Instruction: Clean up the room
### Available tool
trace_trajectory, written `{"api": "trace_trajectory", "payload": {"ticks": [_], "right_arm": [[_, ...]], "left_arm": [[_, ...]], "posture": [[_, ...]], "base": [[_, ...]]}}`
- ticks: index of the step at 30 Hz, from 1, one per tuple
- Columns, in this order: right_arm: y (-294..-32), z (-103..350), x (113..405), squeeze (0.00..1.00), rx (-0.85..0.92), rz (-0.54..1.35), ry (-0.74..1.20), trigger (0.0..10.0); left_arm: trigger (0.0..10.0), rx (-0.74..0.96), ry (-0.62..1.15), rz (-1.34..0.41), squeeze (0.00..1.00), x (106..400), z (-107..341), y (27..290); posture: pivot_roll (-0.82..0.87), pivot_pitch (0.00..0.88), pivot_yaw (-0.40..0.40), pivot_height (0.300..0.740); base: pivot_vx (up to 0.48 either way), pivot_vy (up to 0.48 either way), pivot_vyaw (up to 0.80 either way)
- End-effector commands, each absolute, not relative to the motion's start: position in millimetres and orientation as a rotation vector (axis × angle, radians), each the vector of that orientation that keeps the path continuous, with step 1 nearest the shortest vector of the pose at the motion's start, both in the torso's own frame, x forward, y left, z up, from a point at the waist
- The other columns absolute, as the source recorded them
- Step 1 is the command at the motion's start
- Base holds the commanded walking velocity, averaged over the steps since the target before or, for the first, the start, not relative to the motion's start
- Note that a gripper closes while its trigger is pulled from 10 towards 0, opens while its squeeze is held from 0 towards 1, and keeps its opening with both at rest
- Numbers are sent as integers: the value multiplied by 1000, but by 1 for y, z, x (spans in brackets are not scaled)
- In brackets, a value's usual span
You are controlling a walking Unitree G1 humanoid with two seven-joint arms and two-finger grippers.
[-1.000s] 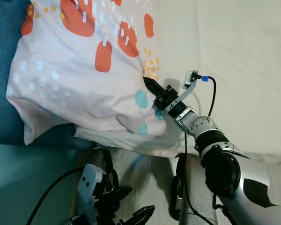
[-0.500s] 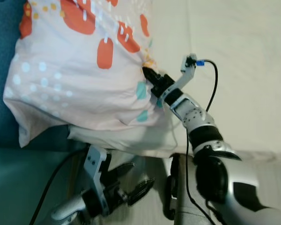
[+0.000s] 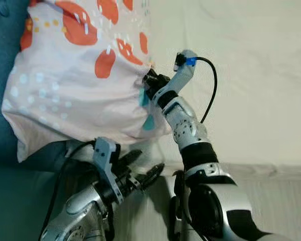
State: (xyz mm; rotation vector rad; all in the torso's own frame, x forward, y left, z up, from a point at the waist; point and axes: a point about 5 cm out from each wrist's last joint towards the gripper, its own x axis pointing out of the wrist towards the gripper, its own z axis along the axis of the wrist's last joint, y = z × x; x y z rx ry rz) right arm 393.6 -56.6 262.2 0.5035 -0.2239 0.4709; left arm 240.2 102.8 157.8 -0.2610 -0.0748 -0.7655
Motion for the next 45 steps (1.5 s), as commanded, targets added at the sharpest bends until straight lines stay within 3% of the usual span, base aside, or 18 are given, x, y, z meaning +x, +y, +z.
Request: {"api": "trace_trajectory", "payload": {"ticks": [1, 10, 15, 20, 21, 23, 24, 26, 27, 32, 33, 36, 44, 45], "right_arm": [[-62, 259, 391, 0, 476, 411, -238, 0], [-121, 260, 390, 0, 334, 139, -296, 0], [-134, 241, 388, 0, 359, 91, -228, 0], [-130, 218, 385, 0, 335, 118, -119, 0], [-125, 210, 384, 0, 364, 155, -91, 3216], [-122, 205, 383, 0, 388, 181, -74, 3216], [-117, 197, 381, 0, 467, 229, -54, 10000], [-107, 192, 376, 0, 586, 380, -83, 10000], [-106, 195, 372, 1000, 665, 442, -123, 10000], [-109, 203, 368, 1000, 785, 521, -209, 10000], [-118, 213, 367, 1000, 894, 562, -286, 10000], [-122, 215, 367, 1000, 922, 566, -306, 10000], [-167, 191, 379, 1000, 1105, 373, -351, 10000], [-170, 187, 381, 1000, 1126, 365, -341, 10000]], "left_arm": [[10000, -268, -53, -735, 0, 240, 150, 104], [10000, -244, -97, -721, 0, 254, 153, 100], [10000, -232, -109, -731, 0, 256, 152, 97], [10000, -228, -113, -726, 0, 257, 152, 98], [10000, -225, -116, -725, 0, 258, 151, 98], [10000, -223, -118, -724, 0, 258, 151, 98], [10000, -220, -120, -721, 0, 259, 151, 98], [10000, -189, -117, -700, 0, 262, 150, 99], [10000, -161, -108, -669, 0, 263, 147, 101], [10000, -124, -76, -600, 0, 264, 137, 110], [10000, -91, -34, -523, 0, 263, 126, 124], [10000, -80, -22, -501, 0, 262, 122, 128], [10000, -62, 11, -464, 0, 238, 122, 143], [10000, -58, 19, -466, 0, 233, 123, 145]], "posture": [[51, 351, -53, 576], [12, 330, -46, 576], [14, 330, -45, 576], [9, 327, -44, 576], [7, 327, -44, 576], [7, 327, -44, 576], [5, 325, -44, 576], [9, 327, -42, 576], [9, 327, -42, 576], [24, 331, -34, 576], [36, 341, -28, 576], [36, 341, -28, 576], [104, 412, 6, 576], [131, 456, 28, 576]], "base": [[0, 0, 0], [0, 0, 0], [0, 0, 0], [0, 0, 0], [0, 0, 0], [0, 0, 0], [0, 0, 0], [0, 0, 0], [0, 0, 0], [0, 0, 0], [0, 0, 0], [0, 0, 0], [0, 0, 0], [0, 0, 0]]}}
